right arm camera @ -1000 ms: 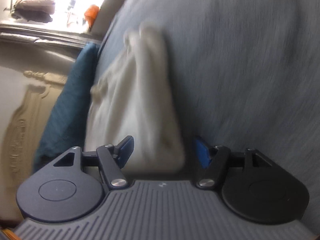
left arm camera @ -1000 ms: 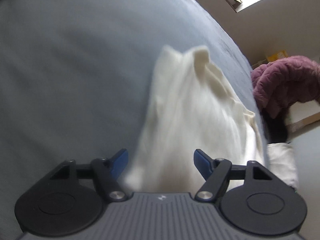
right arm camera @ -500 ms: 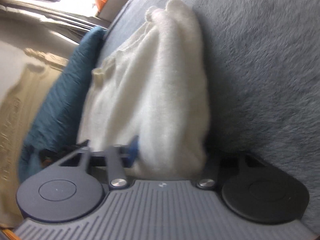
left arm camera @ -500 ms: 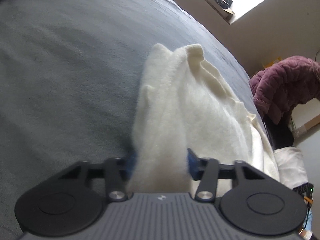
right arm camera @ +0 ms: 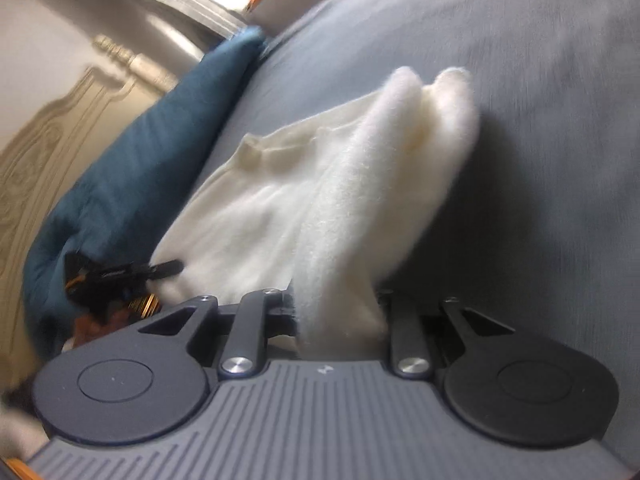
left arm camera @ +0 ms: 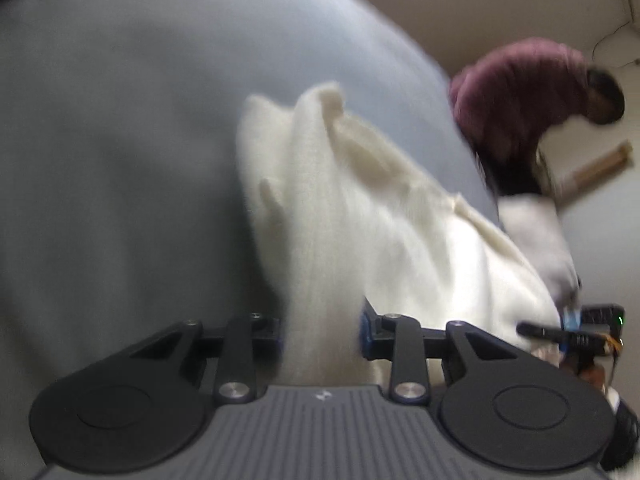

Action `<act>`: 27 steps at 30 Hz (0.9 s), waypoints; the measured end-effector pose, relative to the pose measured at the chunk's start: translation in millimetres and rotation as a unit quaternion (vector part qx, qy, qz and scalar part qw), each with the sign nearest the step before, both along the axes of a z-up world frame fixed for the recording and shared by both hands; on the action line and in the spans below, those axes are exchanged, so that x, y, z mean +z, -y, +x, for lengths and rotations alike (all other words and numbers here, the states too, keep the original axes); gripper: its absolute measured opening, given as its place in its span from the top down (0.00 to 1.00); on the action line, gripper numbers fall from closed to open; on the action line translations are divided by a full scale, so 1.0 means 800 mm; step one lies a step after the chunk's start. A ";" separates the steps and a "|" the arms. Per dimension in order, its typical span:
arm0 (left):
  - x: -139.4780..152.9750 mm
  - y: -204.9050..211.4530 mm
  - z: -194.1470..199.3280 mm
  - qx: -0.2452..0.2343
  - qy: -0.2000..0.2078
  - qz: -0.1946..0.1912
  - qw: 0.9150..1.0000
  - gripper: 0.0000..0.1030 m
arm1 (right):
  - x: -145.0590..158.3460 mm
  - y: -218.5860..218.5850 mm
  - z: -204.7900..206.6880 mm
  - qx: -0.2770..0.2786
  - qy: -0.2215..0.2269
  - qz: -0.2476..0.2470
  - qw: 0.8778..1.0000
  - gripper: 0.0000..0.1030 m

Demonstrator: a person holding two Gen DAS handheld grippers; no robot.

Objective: Fold clothes

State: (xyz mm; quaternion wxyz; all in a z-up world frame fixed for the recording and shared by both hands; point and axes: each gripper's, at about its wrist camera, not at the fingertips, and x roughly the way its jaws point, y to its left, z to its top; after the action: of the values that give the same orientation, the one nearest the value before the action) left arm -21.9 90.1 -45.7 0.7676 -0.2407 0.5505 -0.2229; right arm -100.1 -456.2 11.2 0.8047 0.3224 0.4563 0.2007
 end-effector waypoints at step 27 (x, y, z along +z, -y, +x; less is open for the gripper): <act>0.007 0.089 -0.039 -0.158 0.304 0.275 0.898 0.42 | 0.034 -0.074 0.005 0.113 0.132 -0.366 0.914 0.49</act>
State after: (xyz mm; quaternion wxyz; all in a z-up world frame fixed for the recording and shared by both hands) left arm -53.0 18.6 -40.3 0.8878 0.1496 0.3605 -0.2439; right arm -95.8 -397.1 38.7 0.8911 -0.0777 0.4212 0.1503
